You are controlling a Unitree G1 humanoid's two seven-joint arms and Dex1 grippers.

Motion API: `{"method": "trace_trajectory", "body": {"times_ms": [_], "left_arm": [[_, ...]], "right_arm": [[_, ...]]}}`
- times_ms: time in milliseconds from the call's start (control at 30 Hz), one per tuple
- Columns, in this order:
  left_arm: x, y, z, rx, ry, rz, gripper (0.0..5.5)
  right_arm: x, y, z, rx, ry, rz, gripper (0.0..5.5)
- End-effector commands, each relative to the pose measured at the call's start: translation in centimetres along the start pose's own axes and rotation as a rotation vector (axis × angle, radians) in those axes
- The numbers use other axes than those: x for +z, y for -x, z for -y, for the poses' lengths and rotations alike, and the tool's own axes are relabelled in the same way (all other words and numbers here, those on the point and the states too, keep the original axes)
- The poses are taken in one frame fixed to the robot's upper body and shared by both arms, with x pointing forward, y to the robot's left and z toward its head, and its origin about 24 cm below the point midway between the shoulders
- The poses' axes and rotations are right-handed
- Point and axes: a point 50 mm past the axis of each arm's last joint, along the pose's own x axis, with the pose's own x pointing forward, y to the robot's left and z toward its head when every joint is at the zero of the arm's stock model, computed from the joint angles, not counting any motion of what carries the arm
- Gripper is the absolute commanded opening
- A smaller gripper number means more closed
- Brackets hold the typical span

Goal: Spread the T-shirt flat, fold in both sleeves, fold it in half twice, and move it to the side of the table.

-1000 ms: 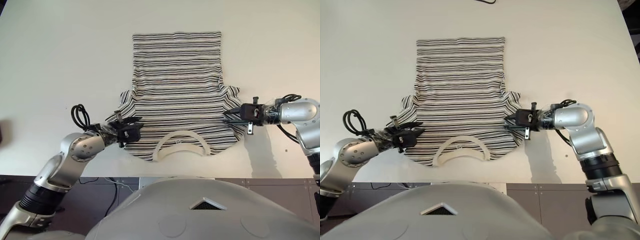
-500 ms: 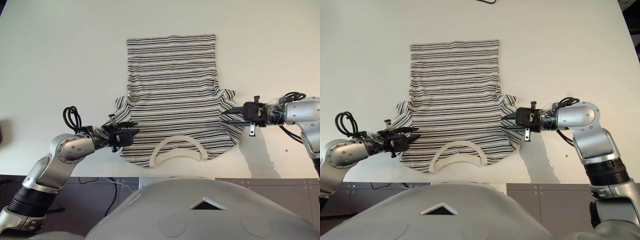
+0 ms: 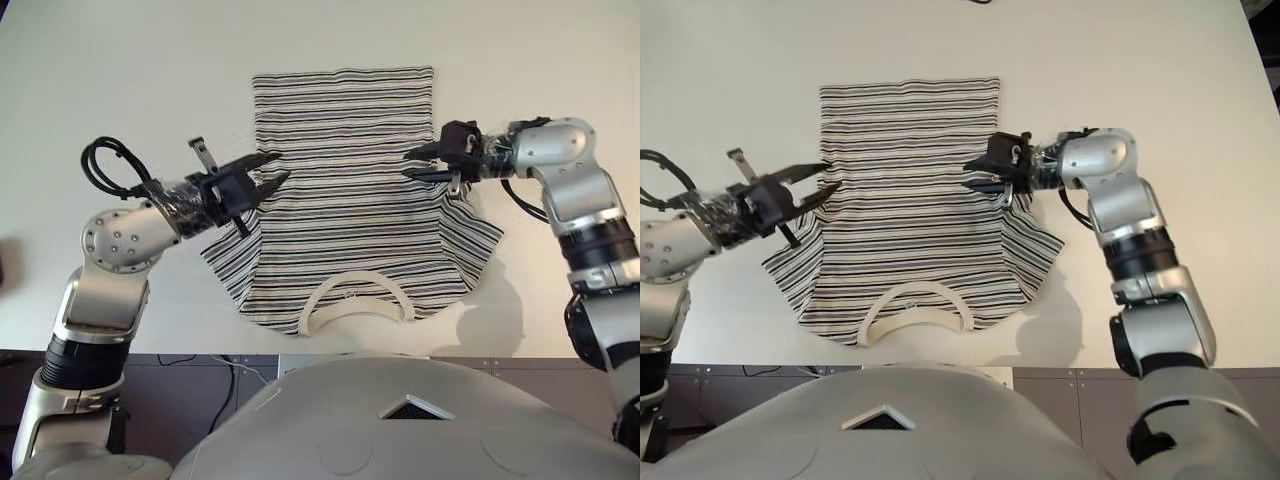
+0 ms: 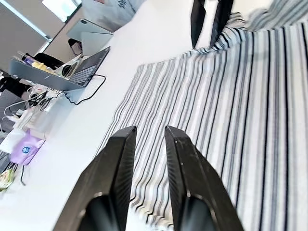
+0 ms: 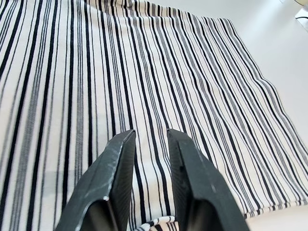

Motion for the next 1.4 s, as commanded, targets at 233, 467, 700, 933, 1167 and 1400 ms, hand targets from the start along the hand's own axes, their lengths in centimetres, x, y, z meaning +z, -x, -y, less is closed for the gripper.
{"method": "trace_trajectory", "body": {"times_ms": [233, 467, 700, 933, 1167, 1400], "left_arm": [[-3.2, 1.3, -2.0, 0.127, 0.183, -0.105, 1.06], [-3.5, 1.7, -1.1, 0.148, 0.226, -0.124, 1.06], [-3.3, 3.5, -0.5, 0.270, 0.378, -0.163, 1.06], [-3.6, 6.7, 2.6, 0.653, 0.713, -0.140, 1.06], [-3.1, 6.2, 6.4, 0.778, 0.780, -0.144, 1.06], [-3.1, 6.5, 8.6, 0.863, 0.848, -0.231, 1.06]], "right_arm": [[-4.8, -0.7, 0.9, -0.013, -0.057, -0.187, 1.20], [-5.6, 1.0, 1.1, -0.027, -0.069, -0.194, 1.20], [-2.4, 1.7, 2.5, -0.149, -0.092, 0.033, 1.20], [-3.2, 8.4, 3.8, -0.802, -0.429, 0.300, 1.20], [-4.1, 8.9, -4.8, -1.185, -0.532, 0.267, 1.20], [-0.7, 8.0, -7.8, -1.248, -0.393, 0.254, 1.20]]}}
